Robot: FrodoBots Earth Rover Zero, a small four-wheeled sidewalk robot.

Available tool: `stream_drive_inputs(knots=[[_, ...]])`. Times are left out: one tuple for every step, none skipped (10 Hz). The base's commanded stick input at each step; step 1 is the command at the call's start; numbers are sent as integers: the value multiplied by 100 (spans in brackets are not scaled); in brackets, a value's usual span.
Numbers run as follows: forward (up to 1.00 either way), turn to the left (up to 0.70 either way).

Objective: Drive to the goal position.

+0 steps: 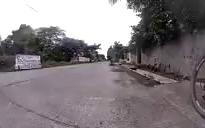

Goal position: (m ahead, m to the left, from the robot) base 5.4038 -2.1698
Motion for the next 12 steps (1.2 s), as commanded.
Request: stream_drive_inputs(knots=[[70, -27], [70, -22], [70, 0], [70, 0], [70, 0], [70, 0], [70, 0], [70, 0], [70, 0], [70, 0], [70, 0], [70, 0]])
